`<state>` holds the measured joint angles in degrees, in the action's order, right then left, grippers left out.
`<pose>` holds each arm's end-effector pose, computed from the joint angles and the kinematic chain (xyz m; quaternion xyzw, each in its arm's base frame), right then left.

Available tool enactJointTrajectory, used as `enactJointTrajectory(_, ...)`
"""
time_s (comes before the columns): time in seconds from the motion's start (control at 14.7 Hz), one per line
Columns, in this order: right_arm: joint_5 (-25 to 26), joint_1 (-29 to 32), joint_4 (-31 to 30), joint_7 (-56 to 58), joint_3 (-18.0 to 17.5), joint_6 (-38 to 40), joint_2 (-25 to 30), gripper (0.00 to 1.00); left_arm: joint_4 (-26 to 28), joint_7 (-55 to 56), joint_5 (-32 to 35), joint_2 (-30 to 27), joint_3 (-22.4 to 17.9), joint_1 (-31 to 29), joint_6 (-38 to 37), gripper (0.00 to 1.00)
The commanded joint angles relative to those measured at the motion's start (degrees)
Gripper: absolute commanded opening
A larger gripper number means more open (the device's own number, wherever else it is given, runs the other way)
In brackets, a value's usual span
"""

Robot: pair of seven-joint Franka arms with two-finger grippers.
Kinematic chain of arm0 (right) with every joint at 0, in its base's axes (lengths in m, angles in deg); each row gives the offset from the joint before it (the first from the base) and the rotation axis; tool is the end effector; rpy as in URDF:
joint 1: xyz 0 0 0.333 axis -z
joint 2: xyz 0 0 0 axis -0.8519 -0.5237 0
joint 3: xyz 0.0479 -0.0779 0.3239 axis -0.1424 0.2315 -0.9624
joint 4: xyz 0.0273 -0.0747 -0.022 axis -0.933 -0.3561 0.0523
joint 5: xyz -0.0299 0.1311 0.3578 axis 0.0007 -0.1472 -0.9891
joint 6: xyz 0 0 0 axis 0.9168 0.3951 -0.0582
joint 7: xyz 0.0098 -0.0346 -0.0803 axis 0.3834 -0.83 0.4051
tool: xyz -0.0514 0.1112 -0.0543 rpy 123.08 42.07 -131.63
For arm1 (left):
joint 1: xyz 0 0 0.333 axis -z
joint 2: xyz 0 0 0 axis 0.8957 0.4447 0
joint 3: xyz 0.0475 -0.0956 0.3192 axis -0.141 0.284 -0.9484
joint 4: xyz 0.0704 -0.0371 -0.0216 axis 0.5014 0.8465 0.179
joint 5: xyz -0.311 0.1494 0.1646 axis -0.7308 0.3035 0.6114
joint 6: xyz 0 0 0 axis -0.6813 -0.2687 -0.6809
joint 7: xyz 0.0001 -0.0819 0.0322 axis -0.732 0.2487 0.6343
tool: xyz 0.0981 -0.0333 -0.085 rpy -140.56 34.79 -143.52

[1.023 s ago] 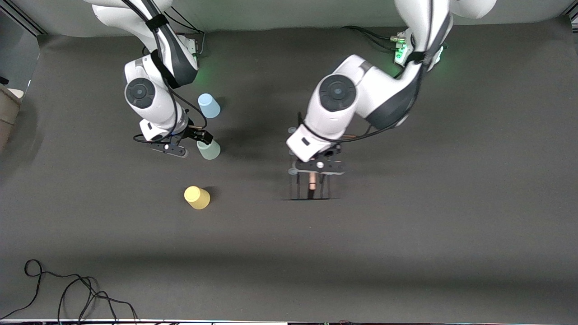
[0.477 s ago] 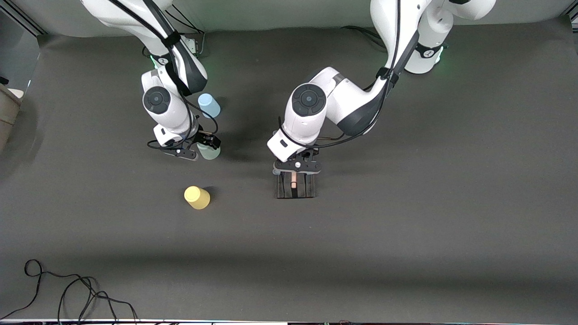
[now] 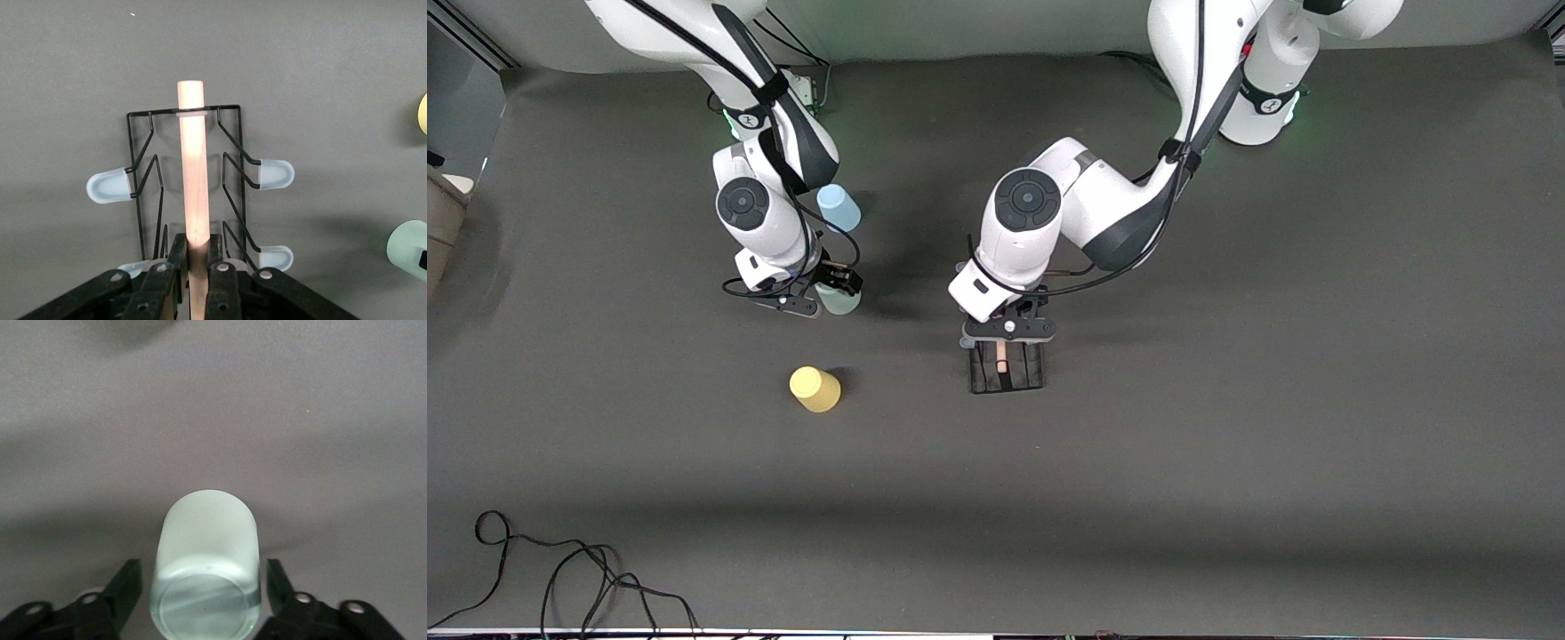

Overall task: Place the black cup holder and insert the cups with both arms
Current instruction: 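Release the rack with the left gripper while the right gripper lifts the green cup, then place the green cup onto a rack peg with the right gripper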

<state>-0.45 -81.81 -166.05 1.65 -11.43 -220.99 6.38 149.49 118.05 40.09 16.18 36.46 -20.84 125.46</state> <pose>0.4215 0.1853 0.2196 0.9889 -0.1420 -0.0434 0.0102 0.5147 -0.5154 0.3407 0.9974 0.0074 -0.0084 0.0710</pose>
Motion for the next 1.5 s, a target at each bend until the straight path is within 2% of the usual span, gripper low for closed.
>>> enactJointTrajectory(0.0, 0.0, -0.8, -0.4, 0.0, 0.5, -1.0, 0.0, 0.00, -2.0, 1.3, -0.5, 1.5, -0.6, 0.9, 0.4, 0.00)
enactJointTrajectory(0.07, 0.0, -0.7, -0.4, 0.0, 0.5, -0.8, 0.7, 0.00, -2.1, 1.3, -0.5, 1.4, -0.6, 0.8, 0.4, 0.42)
enactJointTrajectory(0.14, 0.0, -0.7, -0.3, 0.0, 0.5, -0.4, 1.9, 0.00, -2.3, 1.4, -0.1, 0.9, -0.6, 0.8, 0.3, 0.99)
enactJointTrajectory(0.34, -0.1, -0.3, 1.2, 0.1, 0.9, 6.4, 7.0, 0.00, -5.3, 1.8, -0.1, -1.0, -1.2, -0.1, -4.6, 1.00)
enactJointTrajectory(0.55, -0.1, -0.3, 4.4, 2.5, 4.4, 13.4, 10.6, 0.00, -7.3, -0.1, 0.1, -7.8, -1.1, -5.2, -17.2, 1.00)
enactJointTrajectory(0.75, -0.6, -0.3, 12.3, 1.5, 5.4, 23.5, 11.3, 0.00, -6.9, -13.8, -0.2, -15.0, -1.2, -11.4, -29.5, 1.00)
enactJointTrajectory(0.89, -3.4, -0.4, 18.7, 0.8, 5.5, 30.2, 10.7, 0.00, -6.0, -18.9, 0.0, -18.8, -1.2, -16.7, -34.8, 1.00)
enactJointTrajectory(1.02, -7.1, -0.8, 22.3, -1.5, 5.1, 33.2, 10.7, 0.00, -3.6, -27.9, 0.7, -22.9, -1.3, -22.3, -37.4, 1.00)
enactJointTrajectory(1.23, -7.5, -3.3, 25.7, -9.6, 2.2, 33.4, 9.6, 0.00, 2.0, -37.9, 1.4, -27.9, -1.3, -31.3, -37.2, 1.00)
enactJointTrajectory(1.43, -7.4, -9.7, 32.7, -20.3, 1.9, 33.0, 3.6, 0.00, 5.4, -42.1, 2.9, -30.6, -1.3, -36.5, -36.6, 1.00)
